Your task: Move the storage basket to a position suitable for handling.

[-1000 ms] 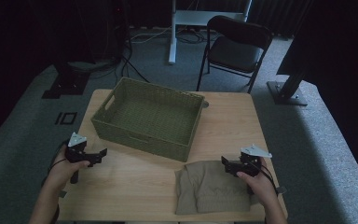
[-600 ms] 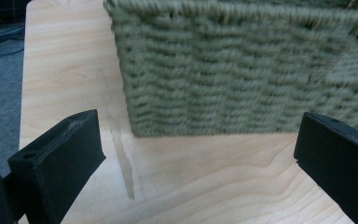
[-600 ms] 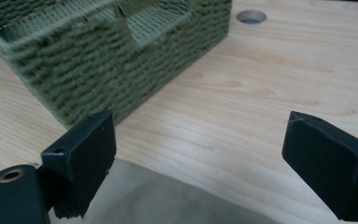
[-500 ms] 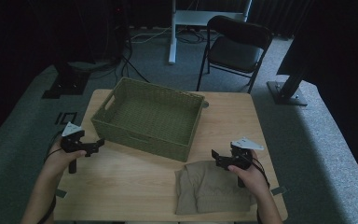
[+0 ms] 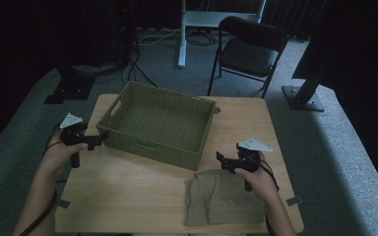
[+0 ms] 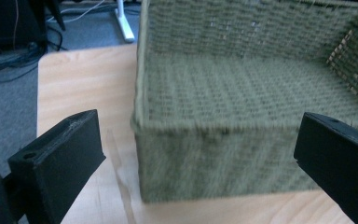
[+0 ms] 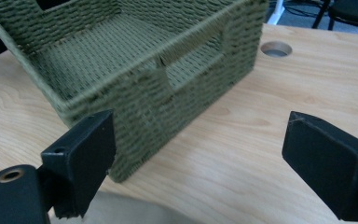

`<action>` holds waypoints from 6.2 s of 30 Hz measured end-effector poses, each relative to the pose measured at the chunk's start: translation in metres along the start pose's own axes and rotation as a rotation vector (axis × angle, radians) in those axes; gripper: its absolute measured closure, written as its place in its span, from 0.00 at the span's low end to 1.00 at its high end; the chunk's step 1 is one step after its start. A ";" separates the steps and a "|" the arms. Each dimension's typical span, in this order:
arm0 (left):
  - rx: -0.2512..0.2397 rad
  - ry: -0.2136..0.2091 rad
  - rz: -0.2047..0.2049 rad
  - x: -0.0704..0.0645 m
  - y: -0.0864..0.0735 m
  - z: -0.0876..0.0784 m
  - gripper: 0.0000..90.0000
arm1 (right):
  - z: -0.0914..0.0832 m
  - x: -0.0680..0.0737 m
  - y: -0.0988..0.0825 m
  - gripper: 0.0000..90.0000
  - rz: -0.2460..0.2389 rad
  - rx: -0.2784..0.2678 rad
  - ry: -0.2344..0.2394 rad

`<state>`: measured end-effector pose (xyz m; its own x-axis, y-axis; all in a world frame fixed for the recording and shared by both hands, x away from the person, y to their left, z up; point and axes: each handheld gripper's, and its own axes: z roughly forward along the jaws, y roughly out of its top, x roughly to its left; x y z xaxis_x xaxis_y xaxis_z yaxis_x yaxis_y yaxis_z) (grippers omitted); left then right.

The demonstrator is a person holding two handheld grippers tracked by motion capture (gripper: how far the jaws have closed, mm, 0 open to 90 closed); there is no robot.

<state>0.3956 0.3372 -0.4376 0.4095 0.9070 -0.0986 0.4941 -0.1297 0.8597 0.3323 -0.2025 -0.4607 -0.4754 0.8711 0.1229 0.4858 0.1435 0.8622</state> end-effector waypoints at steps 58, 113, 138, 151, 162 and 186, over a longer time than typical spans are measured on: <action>0.037 0.157 -0.115 0.018 0.002 0.071 0.93 | 0.076 0.056 0.023 0.50 -0.017 0.048 -0.054; 0.037 0.207 -0.214 -0.051 -0.035 0.021 0.93 | 0.070 0.023 0.022 0.85 0.057 0.070 -0.155; -0.116 0.098 -0.268 -0.039 0.004 0.026 0.54 | 0.067 0.010 0.061 0.54 0.144 -0.053 -0.138; -0.049 0.193 -0.240 -0.023 -0.008 0.061 0.48 | 0.110 0.000 0.059 0.53 0.173 -0.003 -0.170; -0.009 0.230 -0.255 -0.024 -0.013 0.067 0.72 | 0.122 0.004 0.050 0.79 0.156 0.040 -0.280; 0.000 0.175 -0.226 -0.038 -0.008 0.078 0.88 | 0.119 -0.013 0.050 0.86 0.171 0.057 -0.299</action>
<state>0.4362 0.2722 -0.4798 0.1507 0.9682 -0.1998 0.5580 0.0835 0.8256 0.4496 -0.1507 -0.4778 -0.1517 0.9827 0.1065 0.5840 0.0022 0.8117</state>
